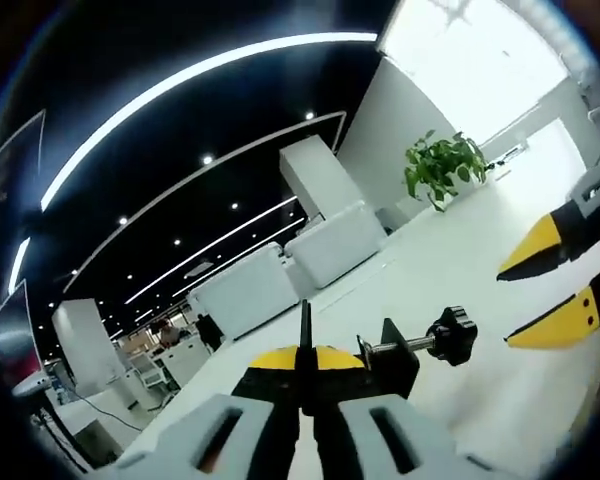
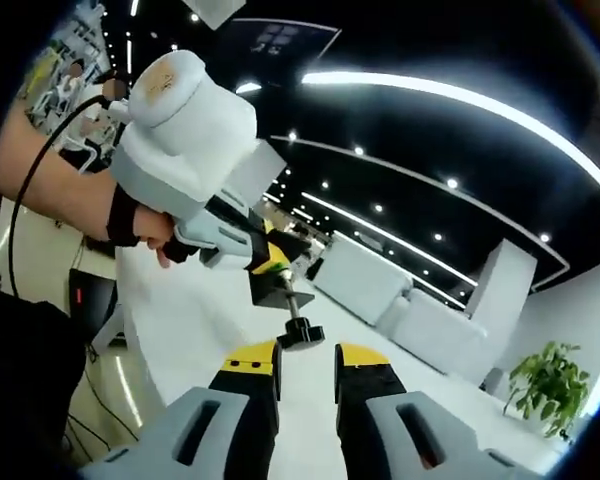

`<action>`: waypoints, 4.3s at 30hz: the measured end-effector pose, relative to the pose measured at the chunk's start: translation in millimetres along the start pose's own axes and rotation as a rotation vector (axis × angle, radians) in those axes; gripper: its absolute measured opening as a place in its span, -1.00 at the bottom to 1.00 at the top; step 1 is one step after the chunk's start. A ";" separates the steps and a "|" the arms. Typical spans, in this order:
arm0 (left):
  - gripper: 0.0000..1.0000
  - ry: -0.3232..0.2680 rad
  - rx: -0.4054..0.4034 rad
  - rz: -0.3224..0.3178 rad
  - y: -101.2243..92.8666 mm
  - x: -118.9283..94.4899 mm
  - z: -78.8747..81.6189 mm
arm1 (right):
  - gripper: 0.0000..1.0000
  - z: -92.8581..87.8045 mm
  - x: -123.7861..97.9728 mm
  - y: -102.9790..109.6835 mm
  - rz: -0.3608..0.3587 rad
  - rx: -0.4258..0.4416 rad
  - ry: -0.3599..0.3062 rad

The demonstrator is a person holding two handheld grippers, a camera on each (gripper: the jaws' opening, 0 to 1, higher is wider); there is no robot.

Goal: Clamp the fixed fixture on the desktop, loosen the retaining clip, secure it to the edge of the desk, and tighten the retaining clip.

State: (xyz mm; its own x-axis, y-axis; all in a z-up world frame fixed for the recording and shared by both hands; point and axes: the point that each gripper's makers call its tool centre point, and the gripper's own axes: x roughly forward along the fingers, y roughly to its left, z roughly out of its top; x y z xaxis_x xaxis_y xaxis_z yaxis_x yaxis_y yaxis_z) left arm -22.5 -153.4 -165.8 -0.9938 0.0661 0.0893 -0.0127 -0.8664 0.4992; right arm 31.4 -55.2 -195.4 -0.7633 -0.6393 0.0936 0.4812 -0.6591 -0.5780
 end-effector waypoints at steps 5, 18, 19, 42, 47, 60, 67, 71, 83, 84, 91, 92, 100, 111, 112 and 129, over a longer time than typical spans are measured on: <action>-0.96 -0.014 0.015 0.016 3.9 -21.0 10.2 | -0.60 8.3 -13.1 6.3 -0.016 -0.008 -0.011; -0.96 -0.008 0.042 0.023 -2.4 -60.2 29.7 | -0.61 52.9 -18.4 34.3 -0.101 -0.242 -0.008; -0.96 -0.013 0.054 0.021 -3.7 -62.4 32.0 | -0.62 54.9 -17.2 36.8 -0.100 -0.242 -0.013; -0.96 0.046 0.040 -0.055 -30.5 -72.0 32.9 | -0.68 29.4 -6.2 34.9 -0.147 -0.531 0.185; -0.96 0.088 0.012 -0.082 -33.6 -70.3 22.7 | -0.73 21.1 -7.1 33.5 -0.159 -0.509 0.207; -0.96 0.112 -0.070 -0.071 -24.8 -67.4 15.3 | -0.70 30.9 -16.3 36.4 -0.184 -0.512 0.052; -0.96 0.161 0.051 -0.020 -5.1 -92.5 8.9 | -0.60 14.3 -62.5 23.6 -0.196 -0.329 0.070; -0.96 0.164 0.180 -0.030 -10.7 -113.4 3.6 | -0.60 -1.8 -92.2 31.4 -0.150 -0.219 0.059; -0.96 0.172 0.419 -0.110 -52.2 -173.3 -8.1 | -0.61 -52.7 -126.2 47.8 -0.137 -0.071 0.145; -0.96 0.179 0.420 -0.109 -54.3 -173.7 -10.6 | -0.61 -53.4 -127.8 49.4 -0.139 -0.063 0.142; -0.96 0.160 0.548 -0.104 -76.0 -170.9 -14.3 | -0.60 -60.2 -137.4 69.5 -0.123 -0.027 0.142; -0.96 0.163 0.555 -0.108 -78.9 -169.5 -14.0 | -0.60 -60.4 -137.5 70.4 -0.121 -0.027 0.143; -0.96 0.186 0.634 -0.103 -95.0 -155.7 -19.8 | -0.61 -58.8 -143.9 51.8 -0.160 0.008 0.121; -0.96 0.166 0.772 -0.097 -111.3 -140.6 -17.9 | -0.61 -67.6 -151.8 44.8 -0.163 0.061 0.119; -0.96 0.167 0.772 -0.101 -112.7 -139.5 -19.0 | -0.61 -67.7 -152.4 44.8 -0.161 0.065 0.117; -0.96 0.226 0.807 -0.014 -113.4 -138.0 -37.3 | -0.61 -68.3 -146.6 73.4 -0.072 0.130 0.112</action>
State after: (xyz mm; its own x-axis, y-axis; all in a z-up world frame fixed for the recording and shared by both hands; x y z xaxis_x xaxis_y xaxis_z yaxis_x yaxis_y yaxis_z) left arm 111.9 -82.8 -266.9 -0.9935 -0.1007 -0.0533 -0.0277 -0.2405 0.9702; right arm 149.2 17.2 -306.9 -0.8373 -0.5456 0.0359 0.4699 -0.7515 -0.4631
